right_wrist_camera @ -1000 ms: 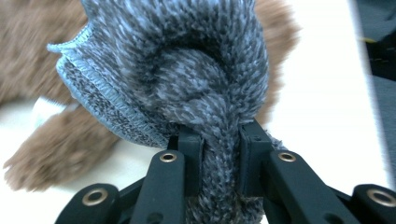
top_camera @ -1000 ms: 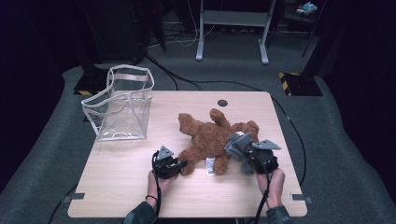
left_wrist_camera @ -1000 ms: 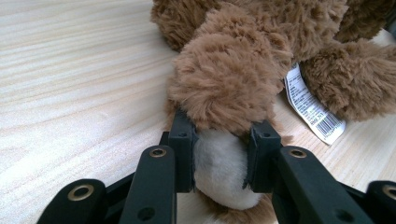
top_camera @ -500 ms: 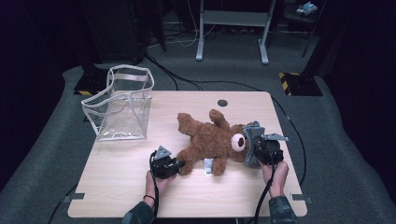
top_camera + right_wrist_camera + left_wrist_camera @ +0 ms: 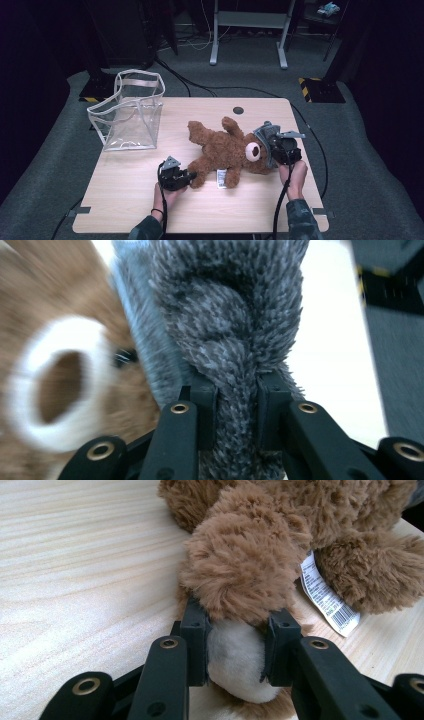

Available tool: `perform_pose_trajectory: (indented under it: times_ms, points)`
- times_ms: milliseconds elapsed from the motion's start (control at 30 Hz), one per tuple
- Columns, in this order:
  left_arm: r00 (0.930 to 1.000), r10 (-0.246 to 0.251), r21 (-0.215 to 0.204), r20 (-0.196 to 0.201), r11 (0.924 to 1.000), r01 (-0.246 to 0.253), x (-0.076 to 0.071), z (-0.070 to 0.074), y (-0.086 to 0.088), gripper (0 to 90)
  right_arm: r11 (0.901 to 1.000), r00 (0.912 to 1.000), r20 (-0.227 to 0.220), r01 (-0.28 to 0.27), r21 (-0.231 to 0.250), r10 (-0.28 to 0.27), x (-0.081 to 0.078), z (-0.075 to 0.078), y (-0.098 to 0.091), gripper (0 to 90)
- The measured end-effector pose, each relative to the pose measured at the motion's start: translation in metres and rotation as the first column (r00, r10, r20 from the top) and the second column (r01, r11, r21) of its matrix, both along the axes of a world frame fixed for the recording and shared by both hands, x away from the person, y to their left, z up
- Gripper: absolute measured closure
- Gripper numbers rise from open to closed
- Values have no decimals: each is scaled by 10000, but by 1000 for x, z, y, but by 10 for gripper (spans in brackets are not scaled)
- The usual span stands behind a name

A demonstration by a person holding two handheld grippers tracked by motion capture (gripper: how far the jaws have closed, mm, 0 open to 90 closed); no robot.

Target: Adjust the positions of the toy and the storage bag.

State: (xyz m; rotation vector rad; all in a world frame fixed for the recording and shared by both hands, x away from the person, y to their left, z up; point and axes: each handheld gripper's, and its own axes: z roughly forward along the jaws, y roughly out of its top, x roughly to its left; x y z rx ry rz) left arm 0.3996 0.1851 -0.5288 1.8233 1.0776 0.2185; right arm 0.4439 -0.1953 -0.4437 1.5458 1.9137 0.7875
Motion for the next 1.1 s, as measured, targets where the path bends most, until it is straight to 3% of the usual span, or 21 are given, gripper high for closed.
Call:
perform_pose_trajectory:
  times_ms: [33, 67, 100, 300, 367, 500, 600, 733, 800, 900, 967, 1000, 1100]
  points:
    - [10000, 0, 0, 0, 10000, 0, 0, 0, 0, 690, 10000, 10000, 0, 0, 0, 0, 0, 0, 0, 751]
    - [10000, -20, 0, -25, 10000, 20, 0, 0, 0, 690, 9985, 9987, -360, 365, 419, -351, 3, -16, -7, 754]
    - [10000, -23, 15, -10, 10000, 23, 0, 0, 0, 690, 9976, 9977, -507, 475, 502, -449, 2, -20, -9, 754]
    - [10000, -2, 44, 65, 10000, 1, 0, 0, -1, 690, 9977, 9842, -1687, 603, 304, -544, -2, -36, -19, 752]
    - [10000, 1, 53, 89, 10000, -2, 0, 0, -1, 689, 9978, 9892, -1364, 583, 310, -535, -2, -30, -23, 751]
    - [9999, -64, 119, 97, 9999, 63, 0, 0, 0, 689, 9973, 9991, 27, 416, 609, -419, -3, 0, -22, 749]
    - [9999, -22, 109, 112, 9999, 21, 0, 0, -1, 689, 9979, 9991, 345, 227, 609, -248, 6, 13, -13, 748]
    - [9999, 35, 60, 116, 10000, -36, -1, 0, -2, 689, 9981, 9960, -746, 514, 341, -487, 20, -8, -6, 751]
    - [9999, 41, 54, 114, 10000, -42, -1, 0, -2, 689, 9962, 9920, -1094, 687, 537, -625, 19, -19, -12, 751]
    - [9999, 58, 51, 148, 10000, -58, -1, 0, -2, 688, 9967, 9829, -1734, 702, 403, -622, 12, -26, -18, 750]
    - [9999, 49, 64, 130, 10000, -50, -1, 0, -1, 688, 9974, 9886, -1396, 624, 346, -570, 5, -20, -20, 749]
    - [9999, 50, 56, 128, 10000, -51, -1, 0, -1, 688, 9979, 9948, -898, 514, 399, -476, -1, -12, -19, 749]
    - [9999, 47, 67, 120, 10000, -48, -1, 0, -2, 688, 9988, 9999, 103, 111, 473, -116, -12, 12, -13, 748]
